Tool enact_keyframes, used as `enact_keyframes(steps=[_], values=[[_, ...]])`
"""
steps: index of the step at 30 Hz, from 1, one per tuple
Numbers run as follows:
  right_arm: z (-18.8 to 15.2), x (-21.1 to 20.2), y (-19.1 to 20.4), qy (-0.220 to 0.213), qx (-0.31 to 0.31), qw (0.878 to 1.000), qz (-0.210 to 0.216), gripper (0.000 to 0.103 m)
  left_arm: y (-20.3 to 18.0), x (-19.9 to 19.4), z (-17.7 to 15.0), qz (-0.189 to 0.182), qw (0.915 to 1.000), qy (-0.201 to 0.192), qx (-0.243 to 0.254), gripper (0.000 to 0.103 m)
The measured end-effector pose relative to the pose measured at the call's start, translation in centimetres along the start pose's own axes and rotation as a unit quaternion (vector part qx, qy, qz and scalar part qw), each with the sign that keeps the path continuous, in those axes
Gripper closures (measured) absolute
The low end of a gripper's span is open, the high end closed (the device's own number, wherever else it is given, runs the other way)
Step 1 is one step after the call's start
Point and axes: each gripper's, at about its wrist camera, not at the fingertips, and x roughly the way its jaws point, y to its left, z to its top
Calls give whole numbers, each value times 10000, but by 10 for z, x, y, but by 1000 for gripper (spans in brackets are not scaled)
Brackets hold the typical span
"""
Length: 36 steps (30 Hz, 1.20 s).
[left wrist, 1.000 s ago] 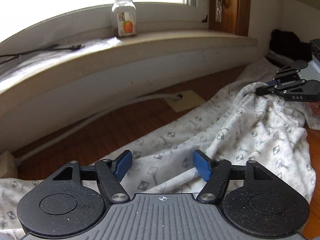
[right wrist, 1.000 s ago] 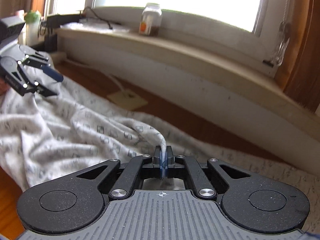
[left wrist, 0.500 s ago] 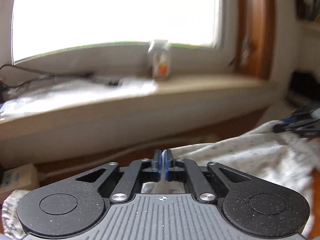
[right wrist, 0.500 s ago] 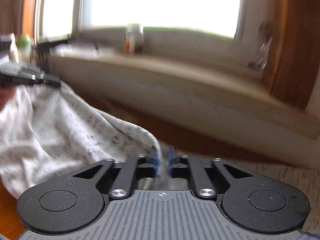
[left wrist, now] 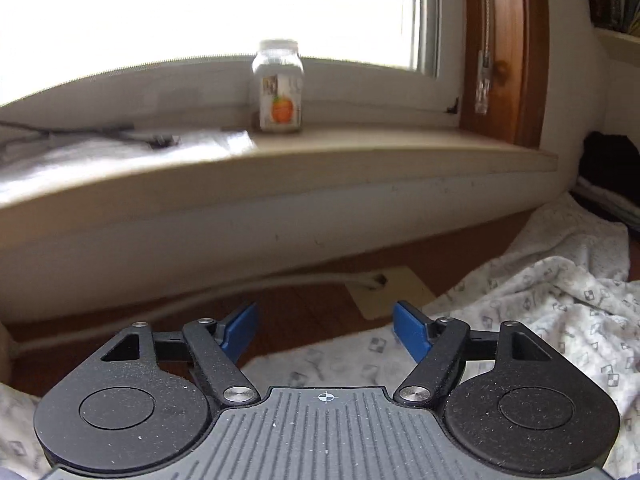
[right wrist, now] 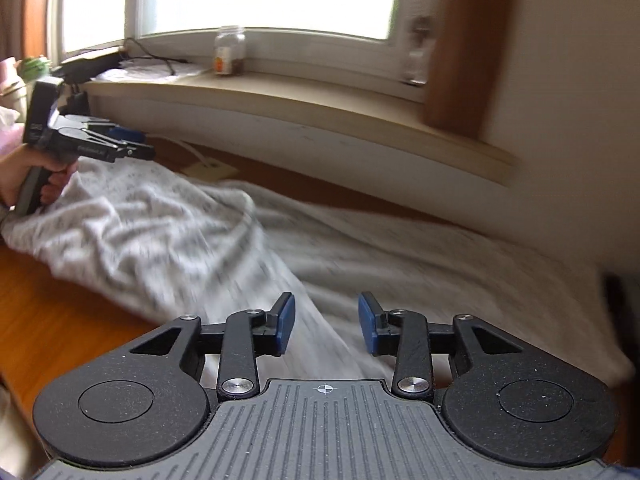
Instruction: Fold clothes
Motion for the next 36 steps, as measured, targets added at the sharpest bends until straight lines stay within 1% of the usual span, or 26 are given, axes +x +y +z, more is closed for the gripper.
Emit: enact_keyframes(steps=[3, 4, 5, 8, 9, 10, 11, 12, 15, 16, 22, 26, 33, 36], values=[[-26, -31, -14, 114, 164, 9995, -250, 65, 7, -4, 0, -212, 9995, -126, -196, 20], [-36, -37, -18, 164, 258, 9991, -304, 65, 8, -4, -1, -264, 9992, -132, -257, 13], [-47, -40, -20, 198, 374, 9985, -354, 65, 10, -4, -1, -316, 9989, -138, -318, 11], [-70, -39, -15, 284, 653, 9965, -445, 64, 8, -5, 0, -283, 9991, -165, -283, 9], [-76, -38, -12, 288, 760, 9957, -451, 64, 8, -5, 0, -276, 9991, -171, -260, 7], [-80, -37, -11, 304, 850, 9951, -411, 64, 7, -5, 0, -269, 9992, -178, -237, 3], [-84, -36, -9, 305, 897, 9947, -397, 64, 6, -5, 0, -262, 9993, -184, -214, 2], [-85, -36, -5, 295, 919, 9945, -398, 63, 5, -6, 0, -255, 9993, -191, -191, 2], [-86, -37, 7, 265, 916, 9948, -354, 54, 8, -5, 0, -262, 9991, -198, -255, 0], [-86, -38, 11, 256, 887, 9951, -346, 53, 9, -5, 0, -264, 9991, -186, -285, 0], [-82, -48, 28, 198, 702, 9969, -308, 52, 13, -5, 0, -272, 9987, -163, -390, 0], [-82, -51, 36, 220, 649, 9969, -397, 52, 13, -4, 1, -263, 9987, -153, -399, 0], [-91, -53, 47, 362, 584, 9975, -147, 52, 14, -3, 0, -256, 9987, -134, -423, 0], [-97, -51, 47, 469, 576, 9972, -60, 56, 14, -3, 0, -253, 9987, -128, -427, 0]])
